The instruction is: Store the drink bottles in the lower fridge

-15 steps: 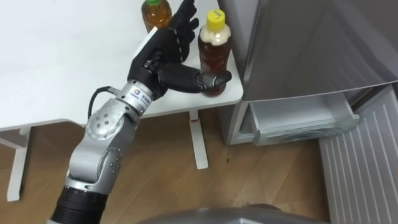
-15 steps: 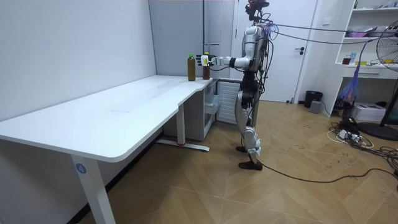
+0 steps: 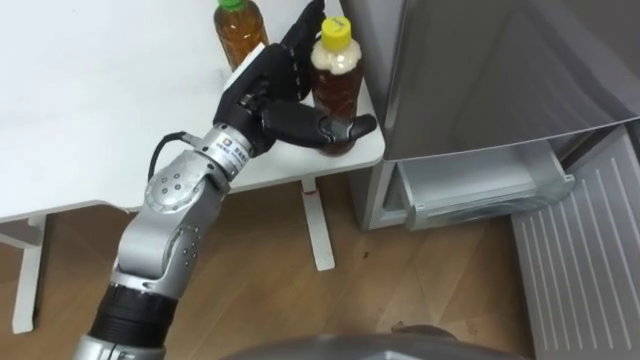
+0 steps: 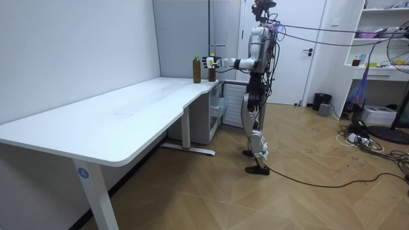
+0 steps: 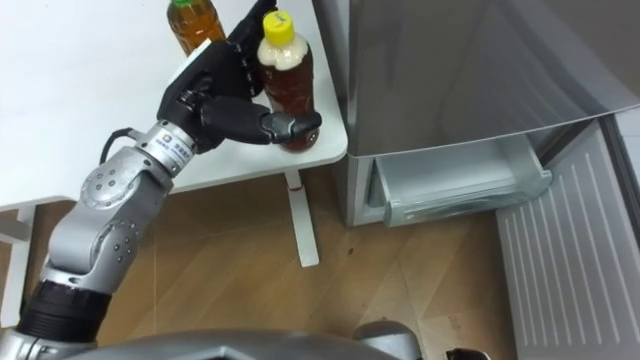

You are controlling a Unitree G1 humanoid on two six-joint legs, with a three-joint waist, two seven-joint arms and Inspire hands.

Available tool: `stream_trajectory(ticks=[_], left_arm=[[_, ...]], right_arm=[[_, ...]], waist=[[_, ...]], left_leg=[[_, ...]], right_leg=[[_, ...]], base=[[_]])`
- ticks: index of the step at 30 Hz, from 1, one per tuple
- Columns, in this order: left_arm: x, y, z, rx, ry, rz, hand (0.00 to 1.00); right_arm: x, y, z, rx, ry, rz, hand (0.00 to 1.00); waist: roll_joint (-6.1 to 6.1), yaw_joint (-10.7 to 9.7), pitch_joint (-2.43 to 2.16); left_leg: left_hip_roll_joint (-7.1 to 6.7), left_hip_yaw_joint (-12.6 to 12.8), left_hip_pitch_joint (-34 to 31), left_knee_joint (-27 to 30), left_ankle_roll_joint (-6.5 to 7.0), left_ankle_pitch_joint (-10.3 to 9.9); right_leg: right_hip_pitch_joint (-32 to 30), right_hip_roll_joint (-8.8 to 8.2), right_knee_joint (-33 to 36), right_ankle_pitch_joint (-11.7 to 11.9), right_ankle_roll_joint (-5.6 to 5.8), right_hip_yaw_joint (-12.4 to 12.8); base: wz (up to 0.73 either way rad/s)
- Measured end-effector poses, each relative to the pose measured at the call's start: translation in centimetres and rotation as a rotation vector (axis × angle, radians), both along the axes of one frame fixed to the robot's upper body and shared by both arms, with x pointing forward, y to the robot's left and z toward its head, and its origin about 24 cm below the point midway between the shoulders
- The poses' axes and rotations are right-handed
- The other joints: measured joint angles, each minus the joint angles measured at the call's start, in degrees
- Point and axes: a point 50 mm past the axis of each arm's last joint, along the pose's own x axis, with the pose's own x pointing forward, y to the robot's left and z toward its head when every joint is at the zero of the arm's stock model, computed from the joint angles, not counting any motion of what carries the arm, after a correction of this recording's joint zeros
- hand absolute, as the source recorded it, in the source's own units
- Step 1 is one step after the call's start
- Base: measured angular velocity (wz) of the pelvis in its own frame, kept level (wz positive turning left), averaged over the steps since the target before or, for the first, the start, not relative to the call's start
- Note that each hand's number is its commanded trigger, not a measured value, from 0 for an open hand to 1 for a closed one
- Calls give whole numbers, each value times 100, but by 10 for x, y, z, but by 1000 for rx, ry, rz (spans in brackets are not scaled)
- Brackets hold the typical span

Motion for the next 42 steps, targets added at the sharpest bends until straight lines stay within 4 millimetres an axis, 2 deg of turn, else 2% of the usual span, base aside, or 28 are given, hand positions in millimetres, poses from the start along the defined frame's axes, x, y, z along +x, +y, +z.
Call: stream_trajectory(ticks=[1, 2, 4, 5, 7, 8, 9, 10, 13, 16, 18, 19, 22, 23, 25, 31, 32, 33, 34, 35, 42], left_arm=[[2, 0, -1, 4, 5, 2, 0], [3, 0, -2, 5, 7, 3, 0], [6, 1, -5, 12, 25, 17, 0], [7, 2, -6, 14, 28, 20, 0], [8, 2, -8, 18, 39, 26, 0], [9, 3, -10, 21, 45, 34, 0], [9, 4, -10, 23, 49, 41, 0], [9, 4, -11, 24, 50, 42, 0], [10, 4, -11, 25, 50, 42, 0], [10, 4, -10, 26, 49, 41, 0], [10, 4, -10, 27, 50, 42, 0], [10, 5, -11, 28, 50, 42, 0], [10, 6, -13, 35, 63, 44, 0], [10, 7, -14, 38, 66, 45, 0], [10, 8, -16, 42, 71, 47, 0], [15, 8, -11, 49, 52, 43, 1], [16, 8, -9, 48, 48, 42, 44], [18, 7, -7, 48, 40, 40, 71], [19, 7, -6, 48, 35, 38, 82], [19, 7, -6, 48, 34, 37, 100], [22, 7, -9, 54, 49, 37, 100]], right_arm=[[0, 0, 0, 0, 1, 5, 0], [1, 0, 0, 1, 1, 7, 0], [1, 0, 0, 2, -1, 9, 0], [1, 0, 0, 2, -1, 9, 0], [2, 0, 0, 5, -2, 9, 0], [2, 0, 0, 7, -3, 9, 0], [3, 1, 0, 9, -4, 10, 0], [3, 1, 0, 11, -5, 10, 0], [4, 1, 0, 27, -4, 8, 0], [4, 2, 0, 37, -1, 14, 0], [4, 2, 0, 38, -3, 17, 0], [6, 2, 0, 38, -8, 18, 0], [7, 3, 0, 41, -15, 21, 0], [7, 3, 0, 42, -16, 22, 0], [7, 4, 0, 51, -15, 23, 0], [7, 5, 0, 70, -10, 28, 0], [7, 5, 0, 70, -10, 28, 0], [7, 5, 0, 70, -10, 28, 0], [6, 5, 0, 69, -9, 27, 0], [6, 5, 0, 68, -9, 27, 0], [6, 4, 0, 45, -16, 28, 0]], waist=[[-18, 1, 12], [1, -6, 0], [-19, -28, 13], [-5, -35, 4], [-33, -54, 22], [-13, -72, 10], [-40, -101, 27], [-19, -119, 13], [-22, -184, 14], [-51, -221, 33], [-31, -238, 21], [-53, -258, 34], [-69, -307, 35], [-46, -311, 20], [-70, -324, 27], [-131, -327, 0], [-130, -326, 0], [-125, -326, -2], [-120, -326, -6], [-117, -327, -8], [-63, -336, -33]], left_leg=[[0, 4, 0, -2, 0, 0], [0, 5, 0, -2, 0, 0], [0, 6, 5, -11, 0, 0], [1, 5, 5, -11, 0, 0], [2, 6, 8, -15, 0, 0], [2, 6, 9, -19, 0, 0], [3, 7, 9, -27, 0, 0], [3, 7, 9, -32, 0, 0], [5, 10, 4, -53, 0, 0], [7, 10, 2, -54, 0, 0], [7, 10, -3, -55, 0, 0], [7, 10, -3, -56, 0, 0], [9, 9, 5, -57, 0, 0], [10, 9, 5, -56, 0, 0], [10, 9, 4, -57, 0, 0], [29, 3, 13, -57, 0, 0], [30, 2, 13, -57, 0, 0], [33, 3, 13, -57, 0, 0], [39, 3, 16, -58, 0, 0], [43, 3, 18, -58, 0, 0], [55, 6, 19, -58, 0, 0]], right_leg=[[-1, 0, 0, 0, 0, -1], [-1, 0, -1, 0, 0, -2], [0, 1, 0, 0, 0, 0], [-1, 1, 0, 0, 0, 1], [-2, 1, 0, 0, 0, 3], [-4, 1, 0, 0, 0, 5], [-10, 1, 0, 0, 0, 5], [-14, 2, 0, 0, 0, 5], [-40, 5, 3, 1, 0, 17], [-48, 7, 2, 1, 0, 21], [-57, 8, 1, 1, 0, 24], [-58, 9, 1, 1, 0, 25], [-58, 14, 1, 1, 0, 56], [-60, 16, 1, 1, 0, 68], [-68, 21, 1, 1, 0, 89], [-74, 47, -2, 9, -14, 145], [-73, 48, -3, 9, -14, 145], [-72, 51, -4, 10, -15, 144], [-68, 56, -4, 11, -17, 144], [-67, 59, -4, 13, -20, 144], [-62, 68, -8, 18, -29, 143]], base=[[0], [0], [0], [0], [0], [0], [0], [0], [-4], [0], [0], [0], [-4], [-8], [-6], [-3], [0], [0], [0], [0], [0]])
